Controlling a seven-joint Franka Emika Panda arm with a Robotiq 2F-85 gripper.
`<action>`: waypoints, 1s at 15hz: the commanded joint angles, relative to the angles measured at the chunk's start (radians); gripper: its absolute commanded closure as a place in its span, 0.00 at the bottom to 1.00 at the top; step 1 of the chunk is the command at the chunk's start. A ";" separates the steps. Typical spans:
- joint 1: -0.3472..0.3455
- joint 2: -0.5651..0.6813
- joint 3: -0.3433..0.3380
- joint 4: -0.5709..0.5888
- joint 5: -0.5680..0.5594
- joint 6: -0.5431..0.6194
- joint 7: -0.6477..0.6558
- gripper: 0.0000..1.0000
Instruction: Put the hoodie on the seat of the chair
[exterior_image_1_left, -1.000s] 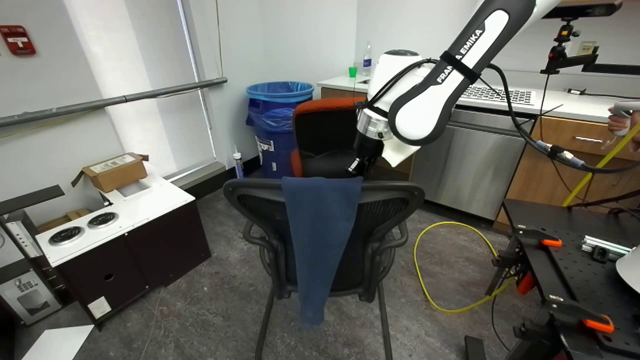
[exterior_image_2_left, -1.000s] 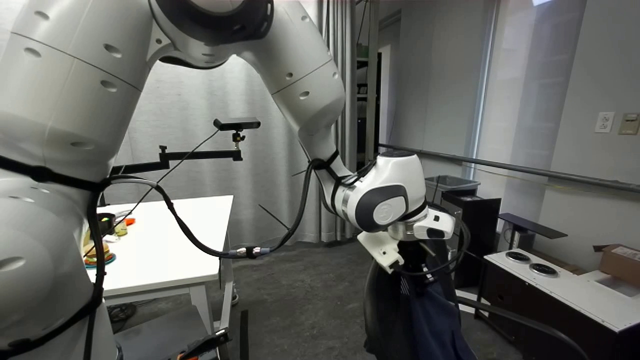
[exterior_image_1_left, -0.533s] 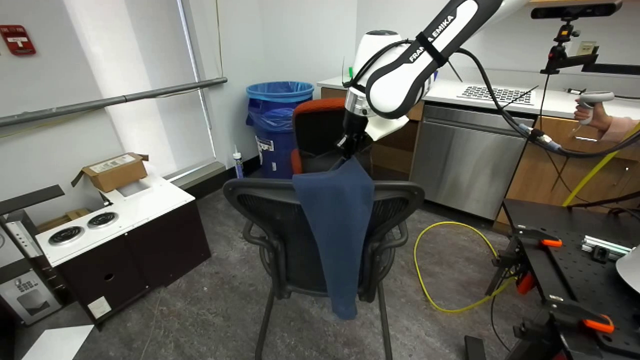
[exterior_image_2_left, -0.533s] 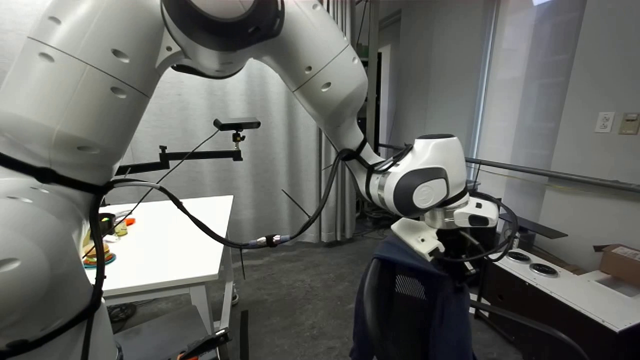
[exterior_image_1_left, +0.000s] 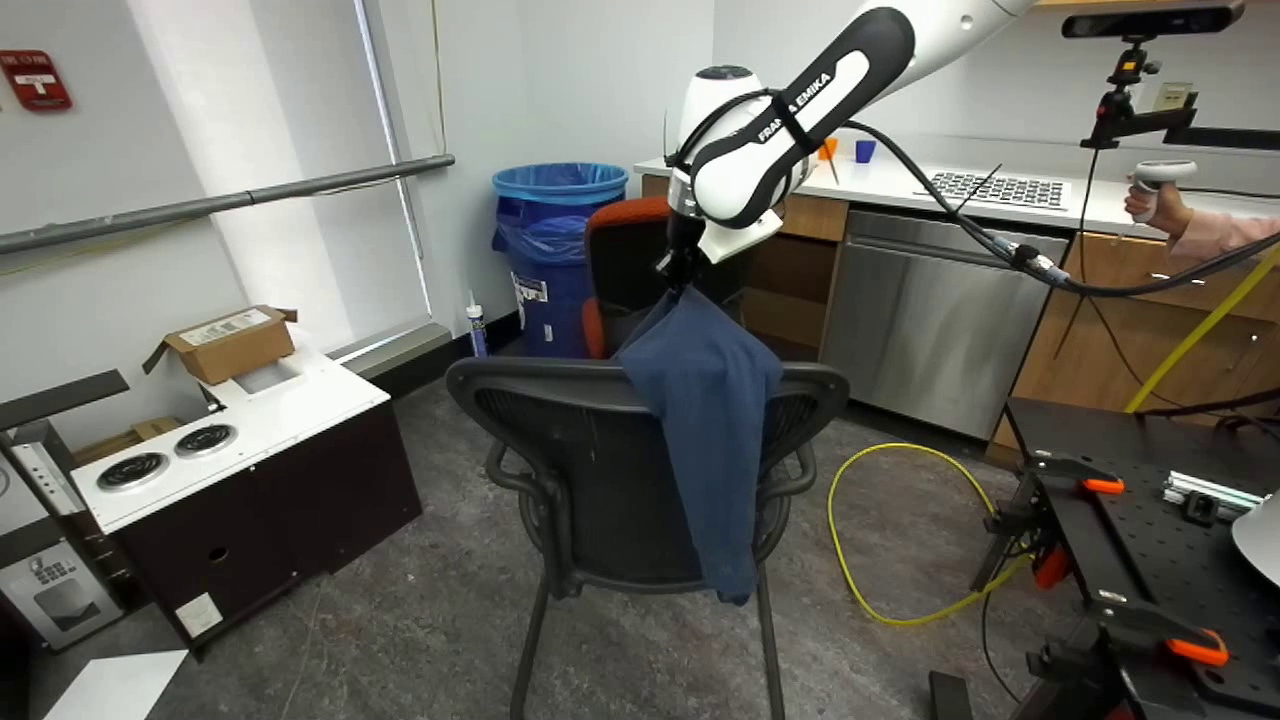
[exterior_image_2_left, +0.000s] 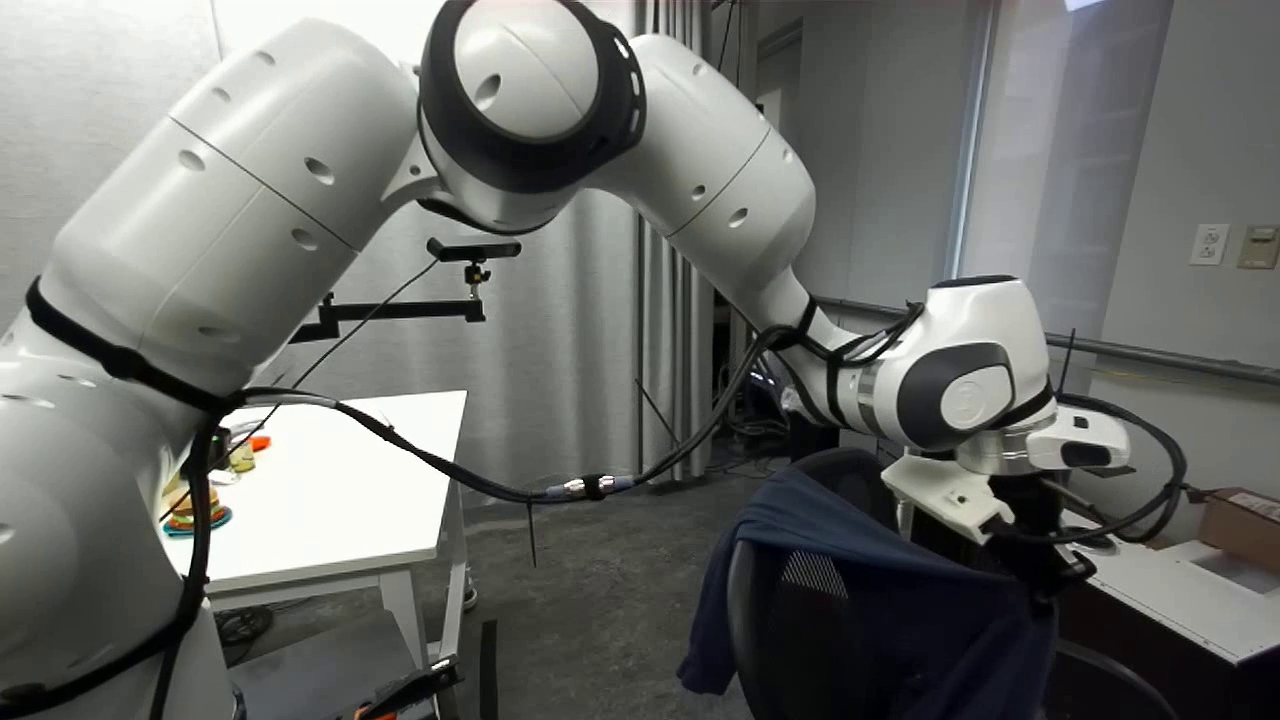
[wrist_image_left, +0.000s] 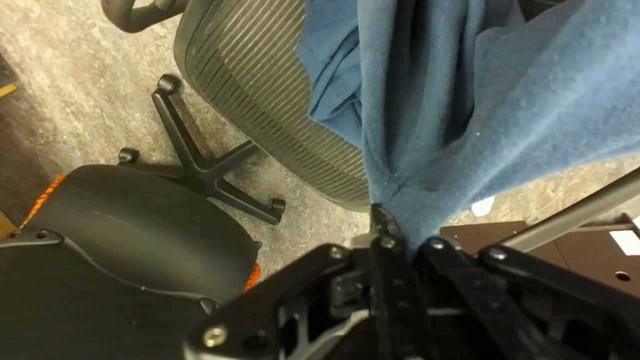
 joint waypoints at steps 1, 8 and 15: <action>-0.036 0.106 -0.029 0.203 -0.032 -0.079 0.040 0.99; -0.117 0.255 -0.094 0.504 -0.047 -0.188 0.097 0.99; -0.200 0.397 -0.156 0.786 -0.045 -0.327 0.146 0.99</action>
